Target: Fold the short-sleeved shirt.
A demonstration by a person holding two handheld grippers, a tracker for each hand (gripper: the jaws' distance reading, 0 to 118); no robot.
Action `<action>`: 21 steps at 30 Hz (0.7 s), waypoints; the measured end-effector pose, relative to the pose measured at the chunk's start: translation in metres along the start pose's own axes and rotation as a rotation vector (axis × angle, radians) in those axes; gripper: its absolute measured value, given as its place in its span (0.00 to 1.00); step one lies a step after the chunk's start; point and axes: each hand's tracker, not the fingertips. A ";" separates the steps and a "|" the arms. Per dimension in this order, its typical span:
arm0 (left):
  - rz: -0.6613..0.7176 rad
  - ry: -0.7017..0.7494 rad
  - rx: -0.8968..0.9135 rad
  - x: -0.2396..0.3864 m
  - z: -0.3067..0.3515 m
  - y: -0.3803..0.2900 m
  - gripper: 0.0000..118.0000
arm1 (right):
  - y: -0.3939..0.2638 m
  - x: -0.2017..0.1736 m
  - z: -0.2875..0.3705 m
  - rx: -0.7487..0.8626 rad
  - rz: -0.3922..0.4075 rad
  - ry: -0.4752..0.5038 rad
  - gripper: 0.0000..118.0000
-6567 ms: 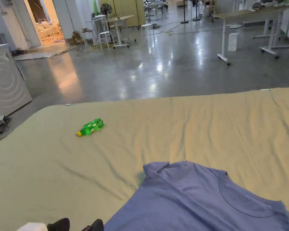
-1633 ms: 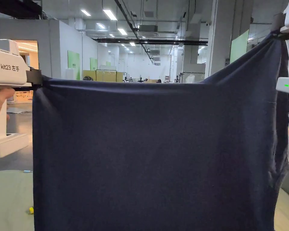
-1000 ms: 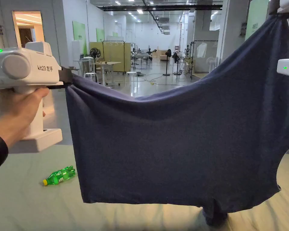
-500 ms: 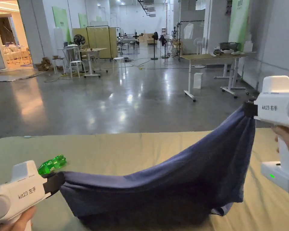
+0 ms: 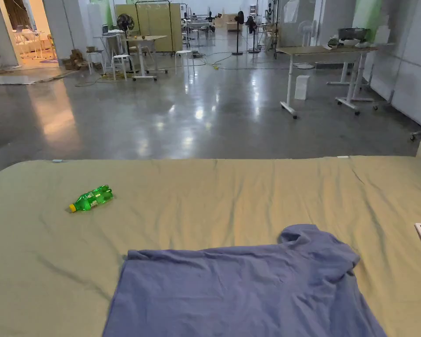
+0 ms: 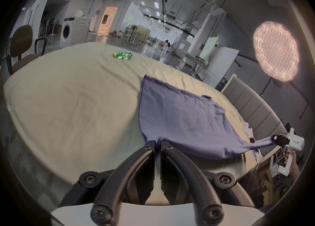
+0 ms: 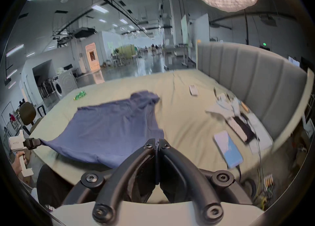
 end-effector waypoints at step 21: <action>-0.227 0.068 0.253 0.089 0.055 0.046 0.77 | 0.022 -0.040 -0.036 0.089 0.004 0.043 0.76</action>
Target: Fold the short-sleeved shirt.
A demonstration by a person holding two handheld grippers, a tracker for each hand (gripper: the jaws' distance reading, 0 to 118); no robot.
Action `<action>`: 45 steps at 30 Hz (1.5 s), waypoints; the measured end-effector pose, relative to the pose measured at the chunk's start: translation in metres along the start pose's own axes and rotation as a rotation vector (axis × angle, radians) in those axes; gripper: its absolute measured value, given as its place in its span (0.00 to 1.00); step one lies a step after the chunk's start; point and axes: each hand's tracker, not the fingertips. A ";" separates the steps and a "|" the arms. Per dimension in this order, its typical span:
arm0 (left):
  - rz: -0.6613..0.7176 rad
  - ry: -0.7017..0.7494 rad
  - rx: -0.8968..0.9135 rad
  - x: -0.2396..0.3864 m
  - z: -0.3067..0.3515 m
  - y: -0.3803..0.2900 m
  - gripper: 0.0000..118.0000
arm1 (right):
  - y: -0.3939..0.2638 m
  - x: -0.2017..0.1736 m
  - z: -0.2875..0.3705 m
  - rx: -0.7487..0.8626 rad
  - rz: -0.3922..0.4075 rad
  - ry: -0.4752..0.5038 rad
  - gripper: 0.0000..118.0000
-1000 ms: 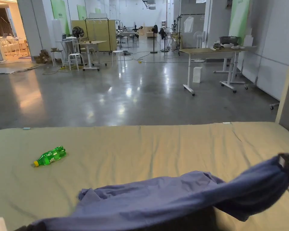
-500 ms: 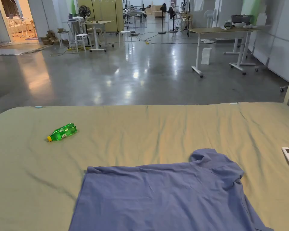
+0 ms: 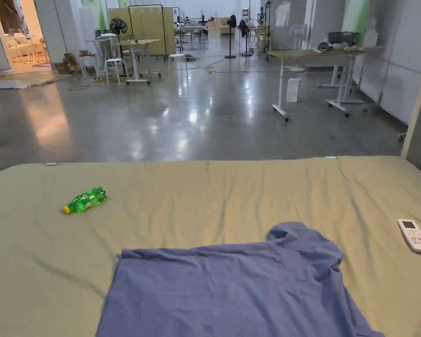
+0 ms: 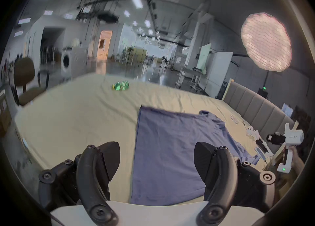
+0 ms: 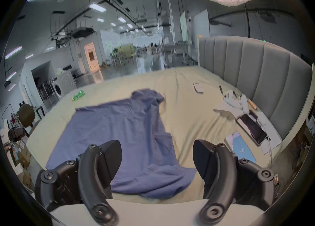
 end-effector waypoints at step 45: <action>-0.162 0.087 0.060 0.054 0.041 -0.001 0.00 | -0.004 -0.056 0.064 0.210 0.062 0.093 0.00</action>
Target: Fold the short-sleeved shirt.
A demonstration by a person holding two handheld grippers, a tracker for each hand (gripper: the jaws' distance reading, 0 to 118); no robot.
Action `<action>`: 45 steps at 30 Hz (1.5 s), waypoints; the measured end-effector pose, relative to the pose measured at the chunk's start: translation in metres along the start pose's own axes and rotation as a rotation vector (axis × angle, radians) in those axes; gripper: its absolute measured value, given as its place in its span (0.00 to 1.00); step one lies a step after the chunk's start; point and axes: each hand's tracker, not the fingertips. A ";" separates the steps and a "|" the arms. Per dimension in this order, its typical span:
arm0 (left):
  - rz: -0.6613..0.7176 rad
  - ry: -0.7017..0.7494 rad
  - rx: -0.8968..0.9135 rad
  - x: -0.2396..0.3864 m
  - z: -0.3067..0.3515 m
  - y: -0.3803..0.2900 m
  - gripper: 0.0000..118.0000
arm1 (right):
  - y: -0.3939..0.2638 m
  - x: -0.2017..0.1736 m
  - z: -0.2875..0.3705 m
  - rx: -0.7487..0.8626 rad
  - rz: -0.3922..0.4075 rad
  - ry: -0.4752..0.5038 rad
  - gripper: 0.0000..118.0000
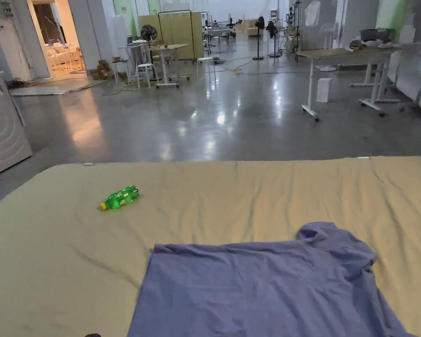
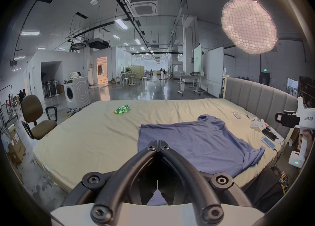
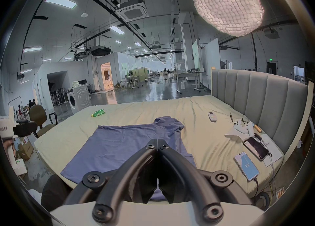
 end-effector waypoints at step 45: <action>0.005 -0.055 -0.824 -0.033 -0.153 -0.137 0.06 | -0.093 0.097 -0.058 -0.482 -0.178 -0.252 0.67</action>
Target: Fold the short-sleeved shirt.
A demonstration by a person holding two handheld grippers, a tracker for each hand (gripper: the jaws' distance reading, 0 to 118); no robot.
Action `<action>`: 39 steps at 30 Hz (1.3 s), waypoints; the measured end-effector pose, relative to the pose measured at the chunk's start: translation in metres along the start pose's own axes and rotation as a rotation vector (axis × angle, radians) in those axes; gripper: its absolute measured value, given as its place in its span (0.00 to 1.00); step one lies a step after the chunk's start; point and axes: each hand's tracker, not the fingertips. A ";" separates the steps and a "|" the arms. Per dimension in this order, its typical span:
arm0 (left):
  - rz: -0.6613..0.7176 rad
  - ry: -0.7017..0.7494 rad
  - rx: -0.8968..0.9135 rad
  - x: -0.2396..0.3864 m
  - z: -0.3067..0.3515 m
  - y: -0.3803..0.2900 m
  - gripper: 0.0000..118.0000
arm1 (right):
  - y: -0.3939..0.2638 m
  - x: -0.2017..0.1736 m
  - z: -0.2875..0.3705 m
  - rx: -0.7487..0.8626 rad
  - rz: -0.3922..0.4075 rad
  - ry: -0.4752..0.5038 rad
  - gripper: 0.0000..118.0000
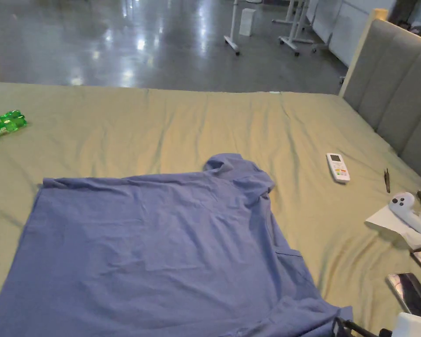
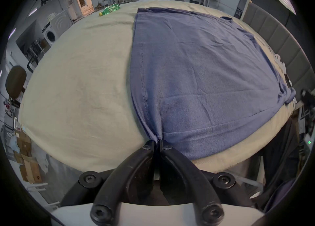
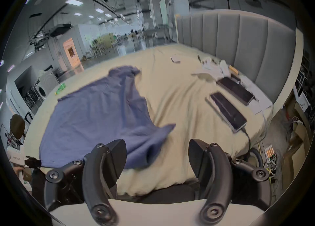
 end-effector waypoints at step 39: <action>0.402 -0.208 0.132 -0.084 -0.061 0.212 0.05 | 0.190 -0.092 -0.204 -0.037 0.165 0.098 0.02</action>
